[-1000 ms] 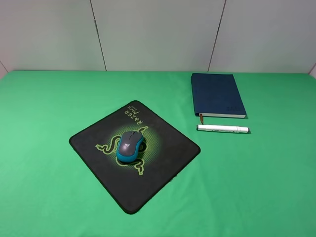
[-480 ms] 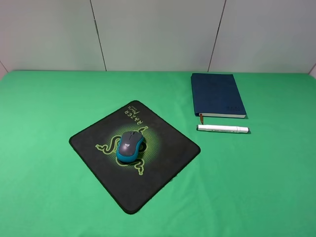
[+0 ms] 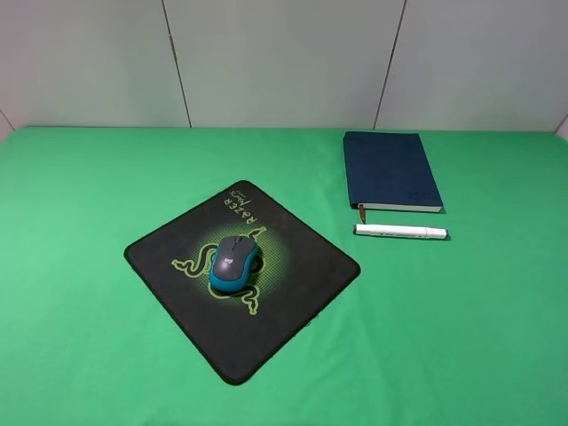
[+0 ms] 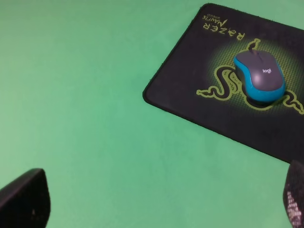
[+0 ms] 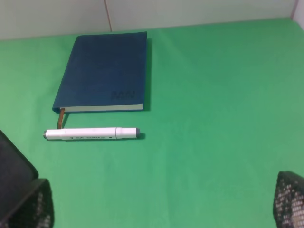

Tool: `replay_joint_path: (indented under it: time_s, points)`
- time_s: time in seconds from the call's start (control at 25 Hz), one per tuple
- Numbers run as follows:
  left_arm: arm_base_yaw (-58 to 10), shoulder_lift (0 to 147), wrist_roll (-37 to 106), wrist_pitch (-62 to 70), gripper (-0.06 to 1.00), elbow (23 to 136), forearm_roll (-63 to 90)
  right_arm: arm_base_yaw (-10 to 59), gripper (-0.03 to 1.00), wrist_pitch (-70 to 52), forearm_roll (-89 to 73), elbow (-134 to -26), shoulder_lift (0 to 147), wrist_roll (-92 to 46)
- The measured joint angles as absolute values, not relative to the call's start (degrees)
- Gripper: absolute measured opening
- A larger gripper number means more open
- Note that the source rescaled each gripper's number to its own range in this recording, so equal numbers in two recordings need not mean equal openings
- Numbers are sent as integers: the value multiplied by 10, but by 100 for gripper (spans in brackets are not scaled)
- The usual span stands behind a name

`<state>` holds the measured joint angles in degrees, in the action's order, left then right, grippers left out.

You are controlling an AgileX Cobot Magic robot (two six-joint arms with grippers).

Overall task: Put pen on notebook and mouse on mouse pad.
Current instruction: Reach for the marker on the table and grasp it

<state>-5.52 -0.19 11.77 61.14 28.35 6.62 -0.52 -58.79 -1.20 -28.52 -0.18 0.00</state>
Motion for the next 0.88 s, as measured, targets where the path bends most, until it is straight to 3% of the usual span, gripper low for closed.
replay_joint_path:
  time_s: [0.64, 0.88]
  points:
    - [-55, -2, 118, 611, 97, 284, 66, -5, 100, -588, -34, -285, 0, 0]
    - [-55, -2, 118, 611, 97, 284, 66, -5, 100, -582, -50, -341, 137, -3]
